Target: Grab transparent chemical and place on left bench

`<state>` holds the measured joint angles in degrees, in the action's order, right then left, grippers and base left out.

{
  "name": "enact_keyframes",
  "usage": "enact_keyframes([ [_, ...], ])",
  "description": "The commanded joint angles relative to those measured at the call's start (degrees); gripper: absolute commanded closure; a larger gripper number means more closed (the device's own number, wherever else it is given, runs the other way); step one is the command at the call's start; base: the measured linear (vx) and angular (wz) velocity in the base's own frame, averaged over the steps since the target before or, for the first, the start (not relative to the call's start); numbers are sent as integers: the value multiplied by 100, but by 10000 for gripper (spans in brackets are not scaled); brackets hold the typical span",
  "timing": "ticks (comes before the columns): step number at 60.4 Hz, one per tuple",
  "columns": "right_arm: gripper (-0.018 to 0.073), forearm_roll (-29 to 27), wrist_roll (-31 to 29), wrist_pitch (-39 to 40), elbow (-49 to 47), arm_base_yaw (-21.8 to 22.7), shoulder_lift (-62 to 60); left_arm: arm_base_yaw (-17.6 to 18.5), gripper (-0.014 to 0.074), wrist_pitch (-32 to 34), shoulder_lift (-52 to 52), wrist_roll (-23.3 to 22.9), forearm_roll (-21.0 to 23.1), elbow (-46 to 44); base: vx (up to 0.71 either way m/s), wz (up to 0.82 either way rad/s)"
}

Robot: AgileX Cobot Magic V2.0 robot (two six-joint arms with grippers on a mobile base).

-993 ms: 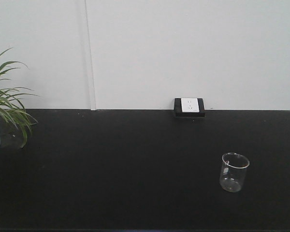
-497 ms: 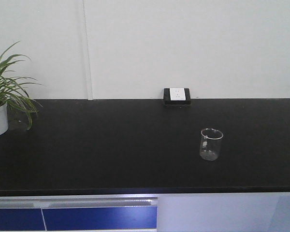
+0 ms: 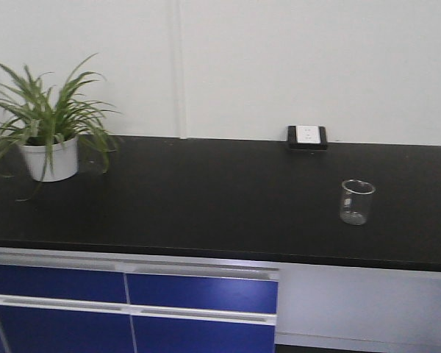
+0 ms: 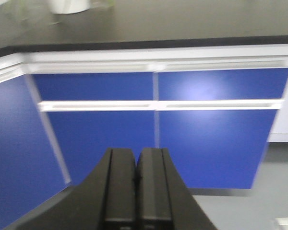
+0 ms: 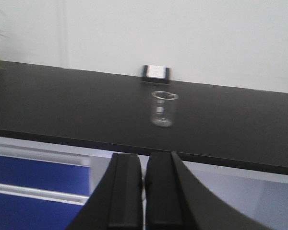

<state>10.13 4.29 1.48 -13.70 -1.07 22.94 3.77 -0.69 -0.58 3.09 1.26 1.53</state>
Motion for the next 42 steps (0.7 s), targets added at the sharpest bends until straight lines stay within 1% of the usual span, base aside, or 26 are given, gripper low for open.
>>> enact_keyframes([
  [1,562,59,-9,451,-174,3,22,10,600,449,-110,-45,4,93,-15,55],
  [18,562,59,-9,451,-174,3,22,10,600,449,-110,-45,4,93,-13,69],
  [42,562,59,-9,465,-174,3,22,10,600,449,-110,-45,4,93,-9,93],
])
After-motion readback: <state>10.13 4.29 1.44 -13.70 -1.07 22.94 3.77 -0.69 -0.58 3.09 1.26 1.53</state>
